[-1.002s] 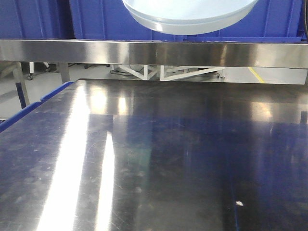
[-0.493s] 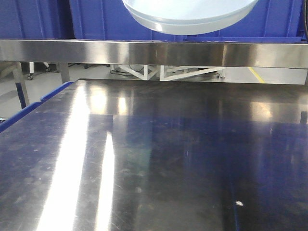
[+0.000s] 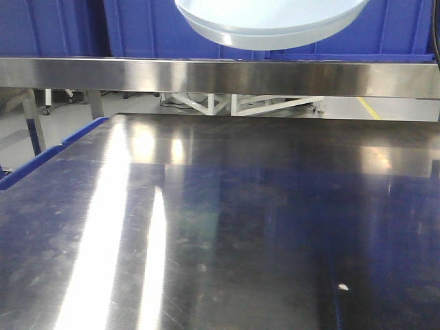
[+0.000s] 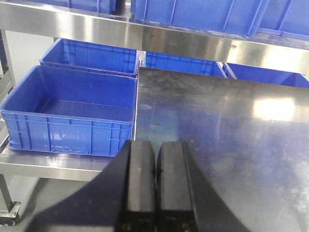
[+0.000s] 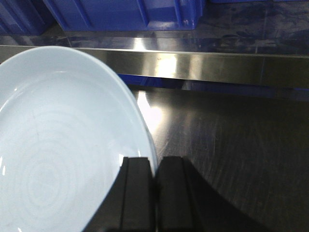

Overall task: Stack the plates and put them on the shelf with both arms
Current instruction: 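Hold the plates aloft in the right gripper while the base turns away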

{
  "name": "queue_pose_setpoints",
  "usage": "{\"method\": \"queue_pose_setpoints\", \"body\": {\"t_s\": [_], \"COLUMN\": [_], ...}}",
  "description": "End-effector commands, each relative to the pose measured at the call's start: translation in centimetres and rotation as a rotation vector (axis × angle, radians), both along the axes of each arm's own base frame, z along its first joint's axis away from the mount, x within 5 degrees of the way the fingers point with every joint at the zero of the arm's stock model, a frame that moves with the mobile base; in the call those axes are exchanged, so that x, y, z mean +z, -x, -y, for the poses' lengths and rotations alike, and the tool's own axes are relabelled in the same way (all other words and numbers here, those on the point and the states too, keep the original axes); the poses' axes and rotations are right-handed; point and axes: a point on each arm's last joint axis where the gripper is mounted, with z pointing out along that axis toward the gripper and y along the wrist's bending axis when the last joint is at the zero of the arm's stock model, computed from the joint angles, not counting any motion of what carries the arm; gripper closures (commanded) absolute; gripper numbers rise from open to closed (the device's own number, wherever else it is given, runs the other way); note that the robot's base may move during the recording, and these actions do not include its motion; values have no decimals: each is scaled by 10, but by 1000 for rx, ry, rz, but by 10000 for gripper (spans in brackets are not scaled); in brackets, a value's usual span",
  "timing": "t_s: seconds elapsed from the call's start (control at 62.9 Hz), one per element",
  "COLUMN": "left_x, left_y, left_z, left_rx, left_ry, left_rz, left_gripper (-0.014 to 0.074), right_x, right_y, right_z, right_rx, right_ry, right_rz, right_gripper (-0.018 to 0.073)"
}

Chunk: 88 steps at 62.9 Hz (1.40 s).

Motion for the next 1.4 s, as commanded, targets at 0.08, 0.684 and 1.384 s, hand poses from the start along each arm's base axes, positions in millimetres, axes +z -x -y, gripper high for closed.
{"method": "queue_pose_setpoints", "body": {"t_s": [0.08,0.684,1.384], "left_x": [18,18,18], "left_y": [-2,-2,-2], "left_z": [-1,-1,-1], "left_rx": [16,16,16], "left_ry": [32,32,32], "left_rz": [111,111,111], "left_gripper": [510,510,510], "right_x": [31,31,31], "right_y": [4,4,4], "right_z": [3,3,3], "right_rx": [-8,-8,-8], "right_ry": [-49,-49,-49], "right_rz": [156,156,156], "right_gripper": [508,508,508]}}
